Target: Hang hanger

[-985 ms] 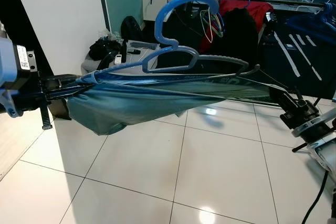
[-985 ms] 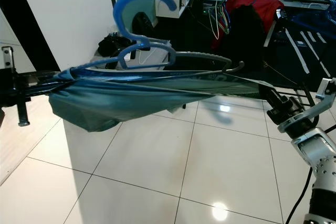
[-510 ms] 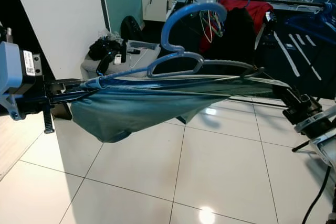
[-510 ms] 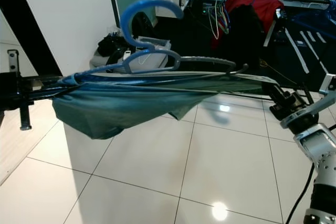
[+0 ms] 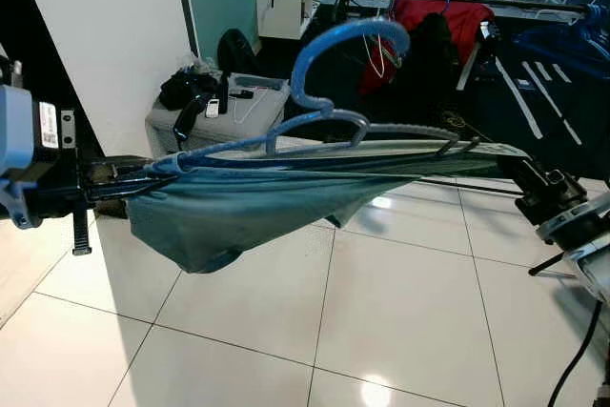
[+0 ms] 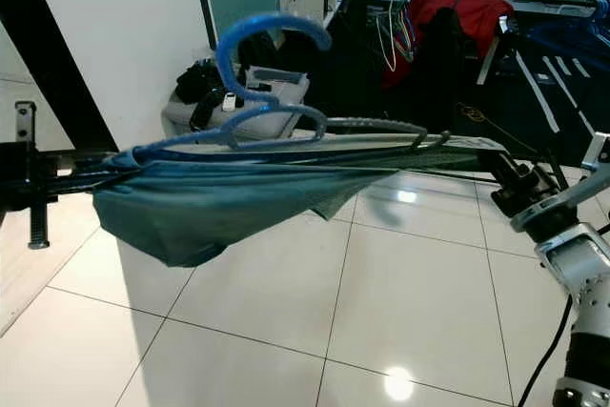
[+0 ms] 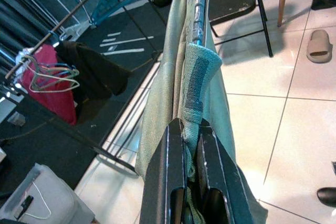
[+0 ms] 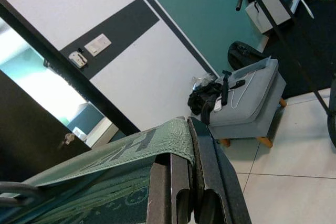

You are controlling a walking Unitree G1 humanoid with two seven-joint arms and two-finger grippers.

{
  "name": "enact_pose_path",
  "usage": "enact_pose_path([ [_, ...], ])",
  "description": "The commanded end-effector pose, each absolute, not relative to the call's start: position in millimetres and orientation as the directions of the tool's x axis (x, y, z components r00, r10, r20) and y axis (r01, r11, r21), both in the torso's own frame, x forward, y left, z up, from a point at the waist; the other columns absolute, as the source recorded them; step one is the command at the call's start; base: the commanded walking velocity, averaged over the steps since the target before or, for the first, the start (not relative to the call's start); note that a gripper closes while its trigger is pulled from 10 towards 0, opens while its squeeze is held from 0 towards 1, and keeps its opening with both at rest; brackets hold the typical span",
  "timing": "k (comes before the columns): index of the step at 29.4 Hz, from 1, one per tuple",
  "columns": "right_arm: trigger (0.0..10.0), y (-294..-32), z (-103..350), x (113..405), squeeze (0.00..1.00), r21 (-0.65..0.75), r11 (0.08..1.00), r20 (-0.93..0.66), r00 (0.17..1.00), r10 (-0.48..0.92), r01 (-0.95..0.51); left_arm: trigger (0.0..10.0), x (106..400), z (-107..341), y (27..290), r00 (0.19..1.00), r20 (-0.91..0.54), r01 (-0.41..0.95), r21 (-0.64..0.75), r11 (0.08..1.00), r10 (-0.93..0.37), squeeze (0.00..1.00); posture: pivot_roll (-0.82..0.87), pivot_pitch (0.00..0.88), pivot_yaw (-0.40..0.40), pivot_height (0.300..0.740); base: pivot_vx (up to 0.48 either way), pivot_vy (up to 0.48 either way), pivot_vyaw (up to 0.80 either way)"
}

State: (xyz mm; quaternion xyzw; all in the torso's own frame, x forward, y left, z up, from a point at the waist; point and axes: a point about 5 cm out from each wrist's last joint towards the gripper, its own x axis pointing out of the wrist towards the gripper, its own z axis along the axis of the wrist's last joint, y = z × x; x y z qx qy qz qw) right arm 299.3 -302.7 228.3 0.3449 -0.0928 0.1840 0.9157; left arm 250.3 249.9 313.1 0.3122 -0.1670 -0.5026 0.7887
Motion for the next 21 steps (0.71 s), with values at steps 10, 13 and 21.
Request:
enact_pose_path([
  [10, 0.0, -324, 235, 292, 0.00, 0.593, 0.729, 0.317, 0.931, 0.179, -0.342, 10.0, 250, 312, 264, 0.511, -0.118, 0.672, 0.672, 0.310, -0.851, 0.00, 0.01, 0.078, -0.032, 0.740, 0.000, 0.000, 0.00],
  [13, 0.0, -323, 236, 292, 0.00, 0.587, 0.730, 0.319, 0.929, 0.187, -0.349, 10.0, 255, 314, 267, 0.552, -0.106, 0.635, 0.696, 0.335, -0.827, 0.00, 0.01, 0.077, -0.033, 0.740, 0.000, 0.000, 0.00],
  [21, 0.0, -313, 247, 295, 0.00, 0.555, 0.736, 0.334, 0.914, 0.229, -0.387, 10.0, 266, 320, 268, 0.630, -0.047, 0.542, 0.742, 0.396, -0.775, 0.00, 0.00, 0.069, -0.034, 0.740, 0.000, 0.000, 0.00],
])
